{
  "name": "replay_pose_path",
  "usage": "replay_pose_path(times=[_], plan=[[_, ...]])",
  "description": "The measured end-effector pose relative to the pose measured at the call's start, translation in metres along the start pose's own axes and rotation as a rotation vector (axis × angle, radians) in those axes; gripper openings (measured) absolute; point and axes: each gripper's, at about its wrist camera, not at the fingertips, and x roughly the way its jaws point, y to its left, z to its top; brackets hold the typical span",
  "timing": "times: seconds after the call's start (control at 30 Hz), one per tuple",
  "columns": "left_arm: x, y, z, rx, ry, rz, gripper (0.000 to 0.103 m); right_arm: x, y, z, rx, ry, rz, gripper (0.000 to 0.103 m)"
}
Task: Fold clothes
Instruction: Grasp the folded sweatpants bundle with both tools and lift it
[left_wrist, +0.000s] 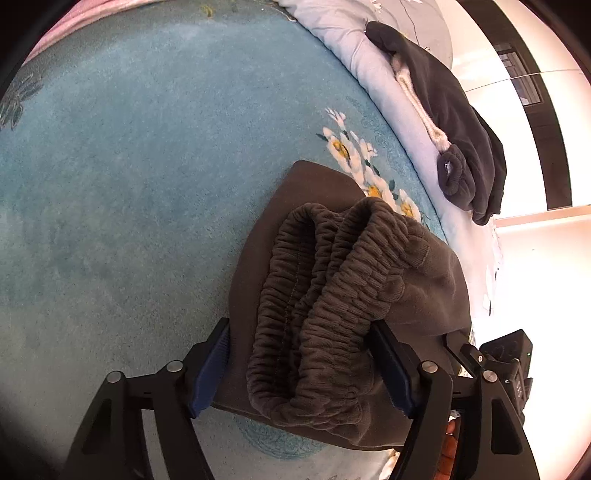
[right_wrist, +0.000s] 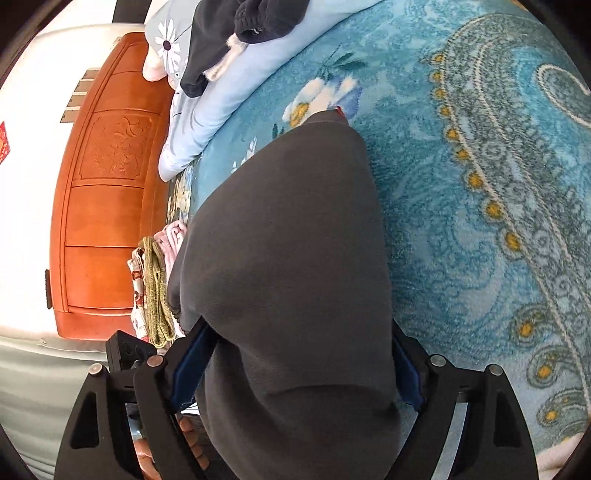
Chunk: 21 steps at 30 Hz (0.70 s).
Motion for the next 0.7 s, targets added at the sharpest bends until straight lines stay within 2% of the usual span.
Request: replay_pose_path(times=[0.07,0.13,0.23,0.33,0.53,0.7], plan=[[-0.005,-0.006,-0.003,0.015,-0.024,0.016,0.067,0.001,0.010,-0.001,-0.034,0.000,-0.037,0.084],[-0.012,-0.013,-0.007,0.022,-0.048,0.026,0.064,-0.002,0.018,-0.001,-0.059,0.004,-0.070,0.073],[-0.024,-0.023,-0.016,0.040,-0.088,0.019,0.061,-0.011,0.023,0.002,-0.061,0.010,-0.047,0.062],[-0.038,-0.027,-0.021,0.034,-0.129,0.005,0.060,-0.021,0.033,0.004,-0.098,0.023,-0.029,0.058],[-0.073,-0.037,-0.029,0.036,-0.232,-0.026,0.060,-0.038,0.066,0.002,-0.237,0.034,-0.001,0.055],[-0.119,-0.044,-0.021,0.041,-0.331,-0.067,0.060,-0.048,0.105,0.008,-0.336,0.042,0.048,0.055]])
